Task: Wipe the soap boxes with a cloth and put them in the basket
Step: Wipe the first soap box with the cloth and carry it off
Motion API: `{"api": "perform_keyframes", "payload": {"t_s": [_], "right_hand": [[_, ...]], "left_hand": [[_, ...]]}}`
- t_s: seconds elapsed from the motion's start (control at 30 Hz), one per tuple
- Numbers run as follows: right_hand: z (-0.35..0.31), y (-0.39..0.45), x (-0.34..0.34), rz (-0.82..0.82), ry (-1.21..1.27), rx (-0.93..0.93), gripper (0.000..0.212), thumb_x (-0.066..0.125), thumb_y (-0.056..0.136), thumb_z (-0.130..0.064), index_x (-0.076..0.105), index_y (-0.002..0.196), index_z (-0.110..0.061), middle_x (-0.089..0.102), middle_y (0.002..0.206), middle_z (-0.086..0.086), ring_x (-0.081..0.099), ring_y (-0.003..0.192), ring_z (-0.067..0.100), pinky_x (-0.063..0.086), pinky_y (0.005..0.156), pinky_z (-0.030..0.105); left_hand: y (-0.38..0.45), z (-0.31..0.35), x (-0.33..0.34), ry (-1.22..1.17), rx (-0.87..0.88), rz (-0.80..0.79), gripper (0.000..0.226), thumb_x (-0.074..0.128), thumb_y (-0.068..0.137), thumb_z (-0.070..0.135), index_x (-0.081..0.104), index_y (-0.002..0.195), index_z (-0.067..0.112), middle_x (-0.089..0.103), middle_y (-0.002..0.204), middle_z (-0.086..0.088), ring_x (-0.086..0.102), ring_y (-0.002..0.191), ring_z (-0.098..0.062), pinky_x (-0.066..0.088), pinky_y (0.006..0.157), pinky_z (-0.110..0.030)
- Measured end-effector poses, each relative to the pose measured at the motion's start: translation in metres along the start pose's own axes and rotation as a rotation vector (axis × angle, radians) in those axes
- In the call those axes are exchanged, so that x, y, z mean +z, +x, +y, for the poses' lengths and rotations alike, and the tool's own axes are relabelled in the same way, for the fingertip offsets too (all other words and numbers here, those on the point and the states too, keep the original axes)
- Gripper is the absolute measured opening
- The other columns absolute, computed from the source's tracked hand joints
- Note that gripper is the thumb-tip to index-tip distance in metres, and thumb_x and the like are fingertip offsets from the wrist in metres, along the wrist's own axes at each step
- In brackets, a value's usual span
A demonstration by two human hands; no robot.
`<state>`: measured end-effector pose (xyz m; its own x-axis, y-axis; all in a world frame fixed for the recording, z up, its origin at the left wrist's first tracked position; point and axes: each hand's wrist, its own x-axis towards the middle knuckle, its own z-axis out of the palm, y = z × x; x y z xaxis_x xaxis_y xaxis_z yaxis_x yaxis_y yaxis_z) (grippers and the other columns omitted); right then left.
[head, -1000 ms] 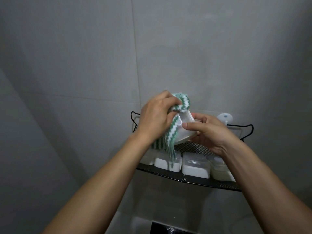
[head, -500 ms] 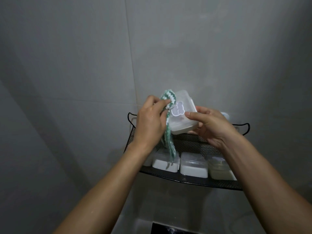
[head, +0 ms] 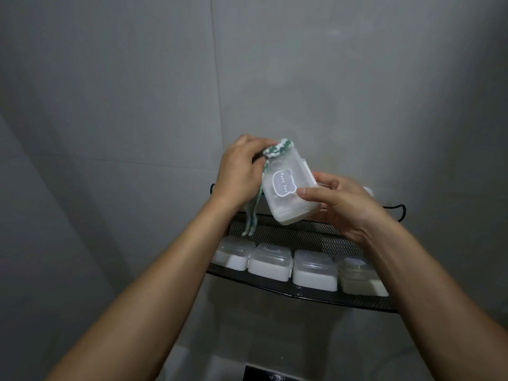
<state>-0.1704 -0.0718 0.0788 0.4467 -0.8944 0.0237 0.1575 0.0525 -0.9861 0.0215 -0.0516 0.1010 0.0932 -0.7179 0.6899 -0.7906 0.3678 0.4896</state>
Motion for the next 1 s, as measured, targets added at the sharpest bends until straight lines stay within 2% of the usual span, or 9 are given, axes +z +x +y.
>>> {"api": "perform_keyframes", "payload": {"t_s": [0.1, 0.27, 0.4, 0.47, 0.57, 0.7, 0.8, 0.9, 1.0], "right_hand": [[0.0, 0.0, 0.007, 0.01, -0.045, -0.019, 0.035, 0.071, 0.08, 0.002, 0.069, 0.114, -0.006, 0.076, 0.094, 0.009, 0.071, 0.076, 0.018, 0.059, 0.067, 0.033], [-0.005, 0.001, 0.01, 0.066, -0.068, -0.041, 0.034, 0.076, 0.077, 0.001, 0.069, 0.111, -0.002, 0.075, 0.091, 0.013, 0.072, 0.079, 0.025, 0.06, 0.073, 0.04], [-0.004, 0.0, 0.007, 0.083, -0.051, -0.065, 0.02, 0.075, 0.078, 0.003, 0.07, 0.095, -0.007, 0.074, 0.077, 0.006, 0.072, 0.069, 0.019, 0.061, 0.062, 0.034], [-0.003, 0.0, 0.007, 0.074, -0.048, -0.059, 0.021, 0.074, 0.079, 0.002, 0.07, 0.097, -0.006, 0.075, 0.079, 0.006, 0.072, 0.069, 0.018, 0.061, 0.063, 0.033], [-0.002, -0.002, 0.005, 0.054, -0.065, -0.035, 0.019, 0.074, 0.08, 0.002, 0.07, 0.097, -0.006, 0.075, 0.076, 0.006, 0.071, 0.065, 0.015, 0.059, 0.058, 0.03], [-0.003, -0.003, 0.0, 0.067, 0.01, -0.005, 0.021, 0.072, 0.079, 0.003, 0.067, 0.098, -0.005, 0.074, 0.073, 0.002, 0.07, 0.061, 0.012, 0.061, 0.057, 0.032], [-0.007, -0.002, 0.002, 0.114, 0.071, 0.014, 0.031, 0.073, 0.079, 0.004, 0.062, 0.108, -0.003, 0.073, 0.08, 0.006, 0.07, 0.063, 0.014, 0.062, 0.059, 0.039], [-0.006, 0.003, 0.01, 0.208, 0.142, 0.004, 0.029, 0.072, 0.082, 0.001, 0.06, 0.107, -0.005, 0.068, 0.09, 0.012, 0.067, 0.058, 0.014, 0.055, 0.047, 0.028], [-0.007, 0.01, 0.015, 0.3, 0.204, -0.036, 0.03, 0.072, 0.084, -0.001, 0.056, 0.108, -0.007, 0.067, 0.09, 0.011, 0.066, 0.056, 0.012, 0.051, 0.044, 0.022]], "left_hand": [[0.013, 0.005, 0.002, -0.063, 0.006, -0.101, 0.033, 0.053, 0.093, -0.001, 0.069, 0.12, 0.01, 0.066, 0.113, -0.007, 0.06, 0.108, -0.021, 0.043, 0.094, -0.027], [0.006, 0.029, 0.008, -0.039, 0.214, -0.228, 0.034, 0.054, 0.084, -0.006, 0.074, 0.106, 0.009, 0.067, 0.116, -0.004, 0.059, 0.111, -0.022, 0.044, 0.097, -0.035], [0.001, 0.035, 0.009, -0.006, 0.271, -0.27, 0.031, 0.051, 0.084, 0.0, 0.074, 0.103, 0.011, 0.067, 0.114, -0.003, 0.058, 0.111, -0.023, 0.044, 0.096, -0.04], [0.004, 0.032, 0.008, 0.0, 0.266, -0.264, 0.032, 0.051, 0.085, 0.0, 0.074, 0.104, 0.01, 0.068, 0.113, -0.002, 0.06, 0.11, -0.021, 0.045, 0.094, -0.037], [0.014, 0.018, 0.006, -0.044, 0.15, -0.233, 0.031, 0.052, 0.089, -0.001, 0.072, 0.109, 0.01, 0.069, 0.109, -0.004, 0.062, 0.103, -0.02, 0.047, 0.092, -0.035], [0.014, -0.014, 0.004, -0.307, -0.211, -0.205, 0.022, 0.052, 0.097, 0.011, 0.072, 0.1, 0.019, 0.072, 0.089, -0.001, 0.064, 0.082, -0.016, 0.05, 0.079, -0.039], [-0.004, -0.019, 0.012, -0.574, -0.375, -0.098, 0.027, 0.05, 0.1, 0.015, 0.072, 0.107, 0.028, 0.076, 0.098, 0.006, 0.07, 0.089, -0.013, 0.053, 0.082, -0.036], [-0.021, -0.007, 0.028, -0.701, -0.441, -0.019, 0.028, 0.049, 0.1, 0.016, 0.068, 0.121, 0.021, 0.074, 0.109, 0.003, 0.07, 0.102, -0.015, 0.054, 0.092, -0.038], [-0.04, 0.007, 0.038, -0.746, -0.473, -0.031, 0.037, 0.054, 0.094, 0.029, 0.06, 0.13, 0.027, 0.071, 0.118, 0.008, 0.068, 0.106, -0.01, 0.054, 0.095, -0.038]]}}
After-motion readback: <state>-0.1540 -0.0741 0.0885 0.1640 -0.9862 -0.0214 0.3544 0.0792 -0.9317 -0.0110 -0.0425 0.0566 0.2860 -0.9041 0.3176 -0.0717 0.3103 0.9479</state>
